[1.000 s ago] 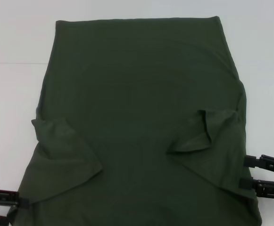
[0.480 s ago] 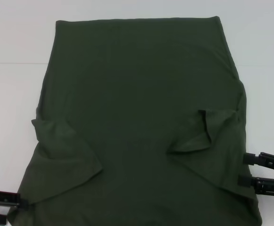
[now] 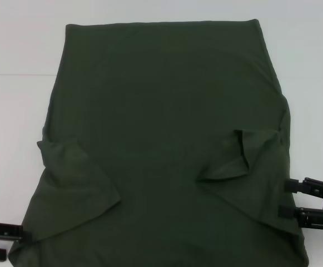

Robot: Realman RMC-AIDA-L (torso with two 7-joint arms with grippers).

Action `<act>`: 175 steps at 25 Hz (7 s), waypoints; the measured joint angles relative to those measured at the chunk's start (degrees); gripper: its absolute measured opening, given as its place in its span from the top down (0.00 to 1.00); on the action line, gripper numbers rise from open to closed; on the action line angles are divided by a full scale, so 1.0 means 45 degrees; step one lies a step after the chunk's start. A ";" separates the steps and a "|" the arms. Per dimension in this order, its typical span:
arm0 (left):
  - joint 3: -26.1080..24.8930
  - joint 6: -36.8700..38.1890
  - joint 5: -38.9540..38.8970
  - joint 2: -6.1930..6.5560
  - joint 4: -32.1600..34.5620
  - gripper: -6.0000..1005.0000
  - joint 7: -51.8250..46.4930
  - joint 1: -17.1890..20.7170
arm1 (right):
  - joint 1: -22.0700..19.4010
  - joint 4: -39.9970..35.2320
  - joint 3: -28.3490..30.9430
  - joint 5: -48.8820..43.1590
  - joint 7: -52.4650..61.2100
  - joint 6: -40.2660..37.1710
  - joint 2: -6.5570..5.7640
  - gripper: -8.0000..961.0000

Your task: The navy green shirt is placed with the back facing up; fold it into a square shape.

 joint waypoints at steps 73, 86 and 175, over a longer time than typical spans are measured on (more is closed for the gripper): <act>0.1830 -0.0145 -0.0311 -0.0520 -0.0407 0.95 0.1056 -0.0849 | 0.0903 -0.5948 0.0167 -0.3356 1.1215 -0.1324 -0.0476 0.05; 0.1949 -0.0033 -0.0313 -0.0538 -0.0422 0.95 0.1413 -0.0931 | 0.4652 -0.6934 -0.0619 -0.9937 1.4041 -0.2464 0.0079 0.05; 0.0796 0.2684 -0.0144 -0.0054 -0.1153 0.95 0.3083 -0.0603 | 0.2667 -0.6183 -0.1904 -1.1269 1.2508 -0.2608 0.0527 0.98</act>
